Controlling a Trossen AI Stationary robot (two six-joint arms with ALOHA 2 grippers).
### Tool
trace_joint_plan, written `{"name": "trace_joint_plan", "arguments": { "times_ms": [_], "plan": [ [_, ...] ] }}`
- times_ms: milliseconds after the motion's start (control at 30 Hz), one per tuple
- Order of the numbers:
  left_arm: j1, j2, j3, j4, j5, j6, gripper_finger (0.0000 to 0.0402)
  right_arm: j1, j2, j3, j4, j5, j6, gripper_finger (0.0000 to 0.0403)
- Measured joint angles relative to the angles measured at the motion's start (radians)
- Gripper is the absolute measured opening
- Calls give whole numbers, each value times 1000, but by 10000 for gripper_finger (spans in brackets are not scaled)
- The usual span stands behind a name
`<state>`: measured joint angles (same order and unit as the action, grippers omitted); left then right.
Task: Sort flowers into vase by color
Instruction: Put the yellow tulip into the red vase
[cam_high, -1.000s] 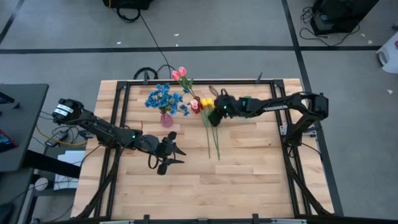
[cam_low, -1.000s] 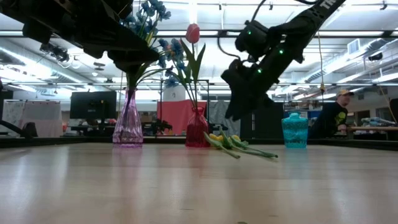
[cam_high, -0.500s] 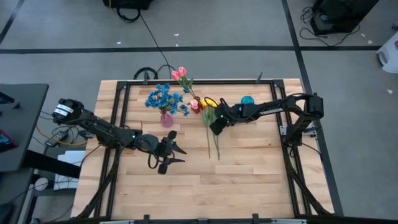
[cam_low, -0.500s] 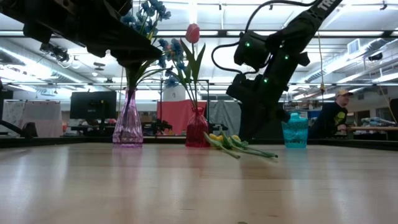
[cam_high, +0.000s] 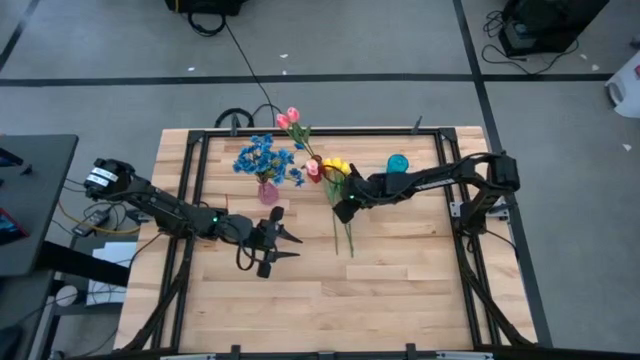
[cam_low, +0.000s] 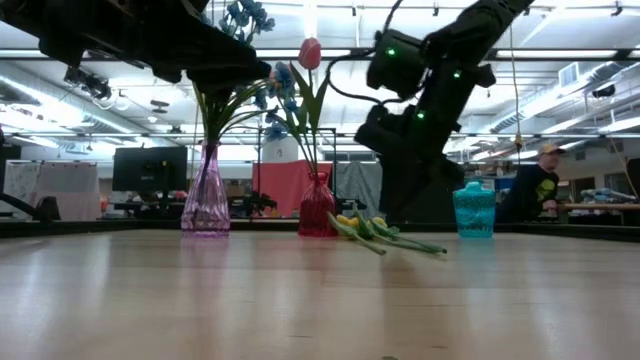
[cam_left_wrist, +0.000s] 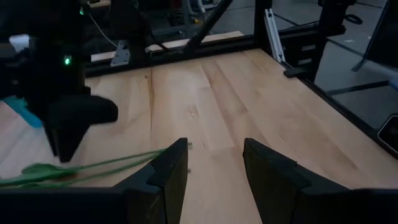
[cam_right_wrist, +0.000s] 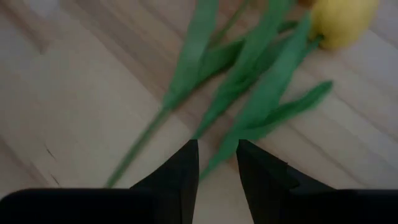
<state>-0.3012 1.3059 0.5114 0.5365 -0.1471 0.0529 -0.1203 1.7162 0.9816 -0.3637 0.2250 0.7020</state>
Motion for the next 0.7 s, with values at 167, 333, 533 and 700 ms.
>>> {"name": "trace_joint_plan", "arguments": {
  "times_ms": [167, 333, 533, 700],
  "plan": [
    [0, 0, 0, -2, -3, 21, 163, 73, 111, 138, -147, 46, -5, 123],
    [0, 0, 0, -1, -7, 22, 163, 84, 197, 257, -302, 131, -21, 123],
    [0, 0, 0, -7, -8, 19, 163, 67, 196, 277, -332, 100, 12, 123],
    [0, 0, 0, -7, -8, 13, 163, 50, 196, 277, -366, 93, 26, 123]
  ]
}}
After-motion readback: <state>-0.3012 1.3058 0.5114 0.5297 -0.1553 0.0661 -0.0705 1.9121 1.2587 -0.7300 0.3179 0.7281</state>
